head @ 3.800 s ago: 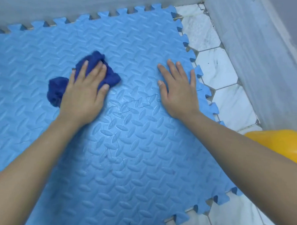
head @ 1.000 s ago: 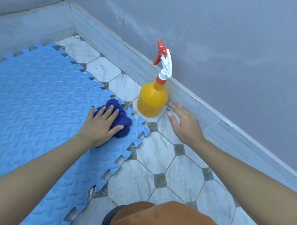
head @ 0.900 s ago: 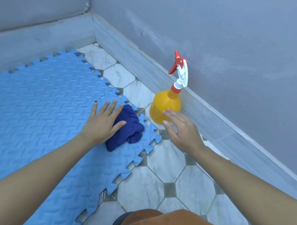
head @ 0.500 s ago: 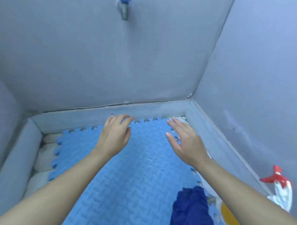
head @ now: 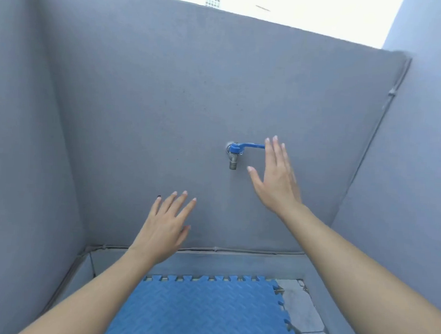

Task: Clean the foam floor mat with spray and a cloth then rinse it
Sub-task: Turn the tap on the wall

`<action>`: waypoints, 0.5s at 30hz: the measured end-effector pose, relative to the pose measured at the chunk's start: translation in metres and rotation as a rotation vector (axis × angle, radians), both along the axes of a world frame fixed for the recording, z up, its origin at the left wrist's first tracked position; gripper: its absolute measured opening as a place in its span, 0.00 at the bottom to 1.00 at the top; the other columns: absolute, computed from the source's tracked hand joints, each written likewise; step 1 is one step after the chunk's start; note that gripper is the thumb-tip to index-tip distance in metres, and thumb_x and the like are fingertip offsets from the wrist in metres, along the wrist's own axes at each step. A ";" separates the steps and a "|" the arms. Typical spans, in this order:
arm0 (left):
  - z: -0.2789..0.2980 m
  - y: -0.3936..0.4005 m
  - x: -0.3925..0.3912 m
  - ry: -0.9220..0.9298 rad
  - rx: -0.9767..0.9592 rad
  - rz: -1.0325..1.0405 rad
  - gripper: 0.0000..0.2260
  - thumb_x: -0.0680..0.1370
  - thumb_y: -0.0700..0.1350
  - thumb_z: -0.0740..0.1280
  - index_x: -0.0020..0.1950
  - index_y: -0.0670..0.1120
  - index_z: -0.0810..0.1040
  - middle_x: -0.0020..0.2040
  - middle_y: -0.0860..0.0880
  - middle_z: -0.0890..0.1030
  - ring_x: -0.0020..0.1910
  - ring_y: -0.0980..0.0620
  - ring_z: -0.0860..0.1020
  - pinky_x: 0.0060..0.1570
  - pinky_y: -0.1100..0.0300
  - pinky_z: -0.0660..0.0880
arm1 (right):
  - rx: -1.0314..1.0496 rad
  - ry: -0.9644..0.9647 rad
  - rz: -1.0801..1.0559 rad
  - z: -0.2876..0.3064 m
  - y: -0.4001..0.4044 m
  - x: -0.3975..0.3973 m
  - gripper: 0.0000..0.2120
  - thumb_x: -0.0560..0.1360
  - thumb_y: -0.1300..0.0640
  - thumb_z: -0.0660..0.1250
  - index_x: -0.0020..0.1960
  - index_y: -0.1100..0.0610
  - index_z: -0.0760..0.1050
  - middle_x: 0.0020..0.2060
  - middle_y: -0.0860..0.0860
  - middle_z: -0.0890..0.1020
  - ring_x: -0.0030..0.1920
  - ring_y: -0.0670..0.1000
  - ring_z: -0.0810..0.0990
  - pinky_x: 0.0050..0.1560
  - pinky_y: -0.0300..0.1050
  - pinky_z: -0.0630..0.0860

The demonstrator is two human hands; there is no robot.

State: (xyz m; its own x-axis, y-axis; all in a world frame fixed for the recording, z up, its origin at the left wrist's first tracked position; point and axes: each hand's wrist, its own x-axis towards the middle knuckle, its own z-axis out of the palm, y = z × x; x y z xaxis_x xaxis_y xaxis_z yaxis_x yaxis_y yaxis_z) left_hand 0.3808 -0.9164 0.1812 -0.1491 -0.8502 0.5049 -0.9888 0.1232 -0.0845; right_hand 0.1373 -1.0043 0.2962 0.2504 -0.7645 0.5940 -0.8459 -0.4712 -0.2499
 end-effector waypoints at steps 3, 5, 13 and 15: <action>-0.003 0.005 -0.003 -0.070 0.138 0.050 0.33 0.76 0.58 0.63 0.78 0.48 0.57 0.77 0.42 0.60 0.74 0.38 0.60 0.67 0.36 0.62 | 0.128 0.169 -0.006 0.022 -0.023 0.013 0.33 0.82 0.43 0.53 0.80 0.58 0.49 0.79 0.52 0.53 0.79 0.54 0.45 0.78 0.54 0.45; -0.005 0.008 -0.002 -0.084 0.155 0.062 0.34 0.78 0.60 0.59 0.79 0.49 0.51 0.78 0.43 0.55 0.76 0.38 0.54 0.68 0.35 0.58 | 0.144 0.170 -0.058 0.029 -0.028 0.025 0.27 0.83 0.44 0.53 0.74 0.60 0.61 0.74 0.57 0.65 0.77 0.57 0.55 0.77 0.55 0.50; -0.011 0.024 0.011 -0.021 0.179 0.131 0.35 0.79 0.61 0.53 0.78 0.50 0.40 0.79 0.45 0.41 0.77 0.41 0.43 0.72 0.38 0.47 | 0.048 0.403 -0.286 0.043 -0.022 0.046 0.19 0.84 0.50 0.49 0.66 0.62 0.68 0.64 0.60 0.75 0.67 0.60 0.68 0.74 0.54 0.56; -0.012 0.025 0.015 -0.004 0.186 0.150 0.35 0.79 0.61 0.53 0.78 0.50 0.39 0.79 0.45 0.41 0.77 0.40 0.43 0.72 0.38 0.46 | 0.033 0.417 -0.291 0.042 -0.018 0.047 0.19 0.84 0.50 0.50 0.65 0.62 0.68 0.63 0.60 0.75 0.65 0.60 0.69 0.73 0.53 0.58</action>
